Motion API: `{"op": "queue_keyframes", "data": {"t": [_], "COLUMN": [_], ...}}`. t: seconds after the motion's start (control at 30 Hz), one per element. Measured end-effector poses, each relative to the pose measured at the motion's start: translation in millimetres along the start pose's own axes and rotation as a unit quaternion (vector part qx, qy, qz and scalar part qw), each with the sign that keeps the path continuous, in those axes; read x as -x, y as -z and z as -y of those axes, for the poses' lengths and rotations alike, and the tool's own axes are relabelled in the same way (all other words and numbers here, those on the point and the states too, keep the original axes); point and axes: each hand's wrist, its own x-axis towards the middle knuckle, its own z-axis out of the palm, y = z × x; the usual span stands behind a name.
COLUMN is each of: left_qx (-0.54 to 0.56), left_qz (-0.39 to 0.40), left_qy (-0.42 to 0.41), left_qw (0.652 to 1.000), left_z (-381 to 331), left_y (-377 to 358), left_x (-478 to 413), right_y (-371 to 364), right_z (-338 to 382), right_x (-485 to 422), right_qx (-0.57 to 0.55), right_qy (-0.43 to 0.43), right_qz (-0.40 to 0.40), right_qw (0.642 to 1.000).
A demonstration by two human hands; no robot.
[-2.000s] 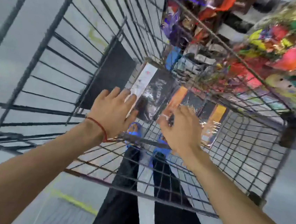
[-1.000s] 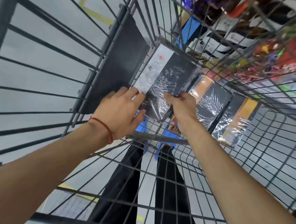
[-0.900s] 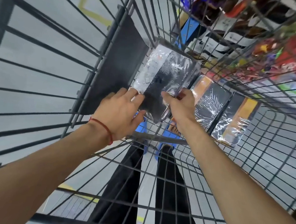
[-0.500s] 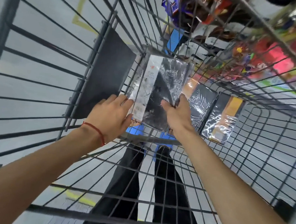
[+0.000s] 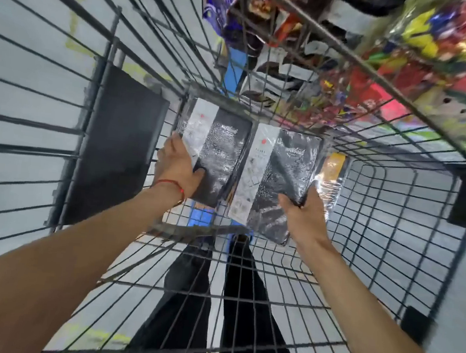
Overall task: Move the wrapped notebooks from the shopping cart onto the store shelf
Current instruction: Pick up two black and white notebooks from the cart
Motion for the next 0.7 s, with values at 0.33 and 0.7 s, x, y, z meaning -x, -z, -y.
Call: {"op": "queue_keyframes", "data": {"t": [0.33,0.7], "left_qx": [0.023,0.079], "left_qz": [-0.073,-0.056], "left_qy": [0.029,0.08], "left_qw": [0.997,0.992], "left_z": [-10,-5], "left_y": [-9,0], "left_x": [-3,-8], "right_y": [1,3], "right_z": [-6,-8], "right_x": [-9,-9], "right_qx": [0.013,0.018], "right_qy": [-0.02,-0.03], "right_qz": [-0.01,-0.01], "right_qw": [1.0,0.999]}}
